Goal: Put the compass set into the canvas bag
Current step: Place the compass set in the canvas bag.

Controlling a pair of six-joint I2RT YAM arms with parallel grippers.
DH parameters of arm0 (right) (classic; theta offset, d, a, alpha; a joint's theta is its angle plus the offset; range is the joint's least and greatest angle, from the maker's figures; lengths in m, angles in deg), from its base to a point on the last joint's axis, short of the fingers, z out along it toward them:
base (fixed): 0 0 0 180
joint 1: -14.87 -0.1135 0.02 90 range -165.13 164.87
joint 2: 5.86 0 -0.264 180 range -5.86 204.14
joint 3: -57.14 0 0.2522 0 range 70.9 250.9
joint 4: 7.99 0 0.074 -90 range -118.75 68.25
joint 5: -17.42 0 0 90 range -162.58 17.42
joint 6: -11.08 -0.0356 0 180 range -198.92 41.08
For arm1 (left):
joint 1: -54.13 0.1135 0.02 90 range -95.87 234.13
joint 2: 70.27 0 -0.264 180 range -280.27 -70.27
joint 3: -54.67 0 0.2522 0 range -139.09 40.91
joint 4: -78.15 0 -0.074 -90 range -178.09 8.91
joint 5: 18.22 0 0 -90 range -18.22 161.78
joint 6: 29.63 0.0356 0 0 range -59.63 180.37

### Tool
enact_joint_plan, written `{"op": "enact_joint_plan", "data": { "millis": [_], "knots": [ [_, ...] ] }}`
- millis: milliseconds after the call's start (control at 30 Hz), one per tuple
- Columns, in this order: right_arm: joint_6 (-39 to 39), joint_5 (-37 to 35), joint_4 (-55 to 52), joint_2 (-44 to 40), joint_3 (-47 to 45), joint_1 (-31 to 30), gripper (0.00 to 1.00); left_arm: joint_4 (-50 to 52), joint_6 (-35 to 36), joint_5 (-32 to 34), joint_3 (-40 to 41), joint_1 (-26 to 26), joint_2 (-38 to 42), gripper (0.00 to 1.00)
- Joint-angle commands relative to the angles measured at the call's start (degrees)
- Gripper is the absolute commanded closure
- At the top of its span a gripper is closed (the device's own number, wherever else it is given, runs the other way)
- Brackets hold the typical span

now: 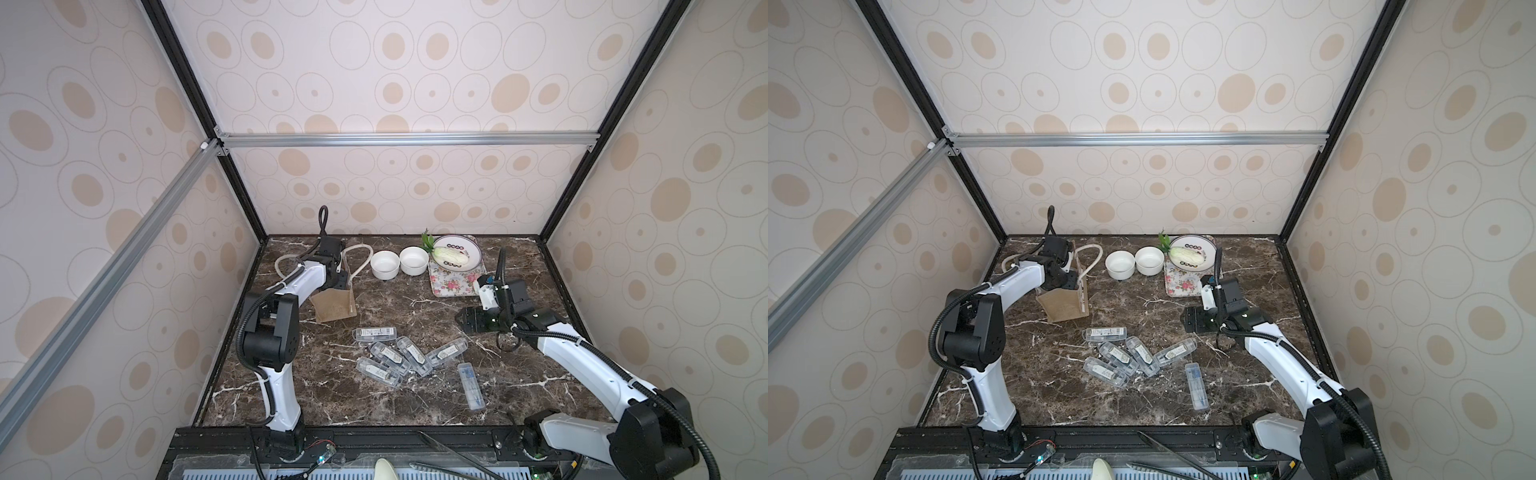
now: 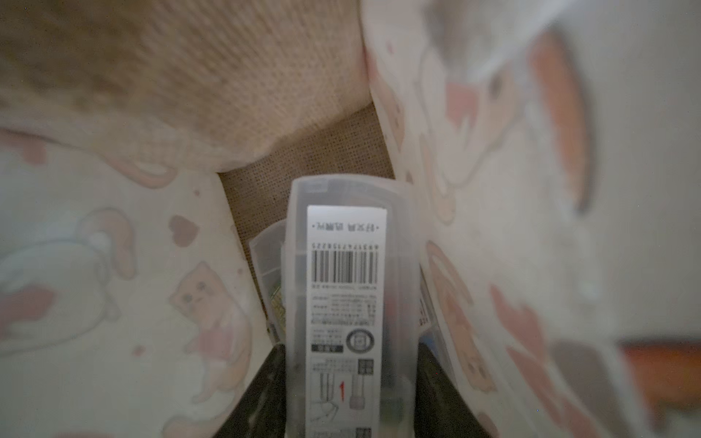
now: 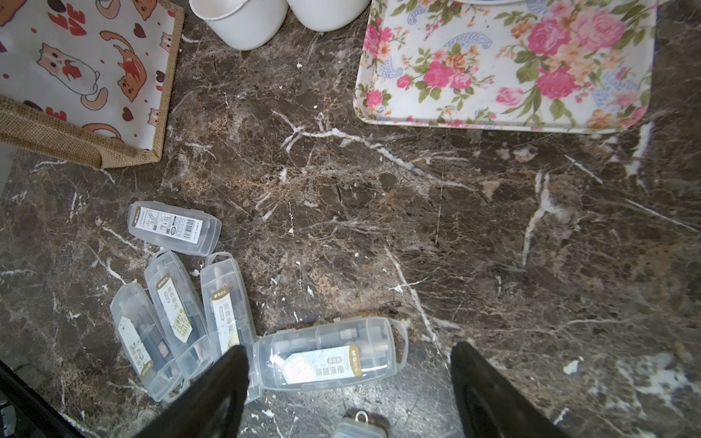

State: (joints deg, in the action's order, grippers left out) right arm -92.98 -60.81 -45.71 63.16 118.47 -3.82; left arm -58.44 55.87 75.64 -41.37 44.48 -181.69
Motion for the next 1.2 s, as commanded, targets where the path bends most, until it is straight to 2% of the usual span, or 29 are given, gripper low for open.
{"op": "enact_joint_plan", "data": {
  "millis": [0, 100, 267, 333, 633, 733, 933, 1067, 1167],
  "knots": [
    [-0.3, -0.3, 0.3, -0.1, -0.6, -0.4, 0.14, 0.6, -1.0, -1.1, -0.4, 0.6, -1.2, 0.59],
    [0.0, -0.3, 0.2, 0.2, -0.4, -0.4, 0.14, 0.6, -1.7, -1.9, -0.8, 0.6, -0.9, 0.56],
    [0.2, -0.2, 0.1, -0.3, -0.4, -0.4, 0.14, 0.2, -1.8, -2.3, -1.3, 0.6, 2.6, 0.35],
    [0.2, -0.3, 0.0, -0.8, -0.6, -0.5, 0.14, 0.9, -1.2, -1.3, -1.9, 0.6, 4.5, 0.31],
    [0.2, -0.3, -0.3, -2.5, -0.5, -0.4, 0.14, 3.0, 2.4, 2.8, -3.0, -1.1, 17.7, 0.27],
    [0.4, -0.6, -0.5, -3.1, -0.2, -0.5, 0.14, 4.5, 4.5, 4.5, -3.3, -5.5, 22.2, 0.26],
    [0.9, -1.6, -1.7, -5.1, 0.0, -0.4, 0.14, 7.1, 8.4, 6.9, -2.4, -21.0, 27.7, 0.24],
    [1.1, -2.3, -2.4, -6.8, -0.4, -0.4, 0.14, 9.0, 10.0, 6.0, -2.2, -30.4, 26.5, 0.23],
    [0.9, -2.5, -3.2, -7.9, -0.5, -0.5, 0.14, 9.4, 11.8, 5.4, -0.9, -34.7, 22.9, 0.24]
  ]
}}
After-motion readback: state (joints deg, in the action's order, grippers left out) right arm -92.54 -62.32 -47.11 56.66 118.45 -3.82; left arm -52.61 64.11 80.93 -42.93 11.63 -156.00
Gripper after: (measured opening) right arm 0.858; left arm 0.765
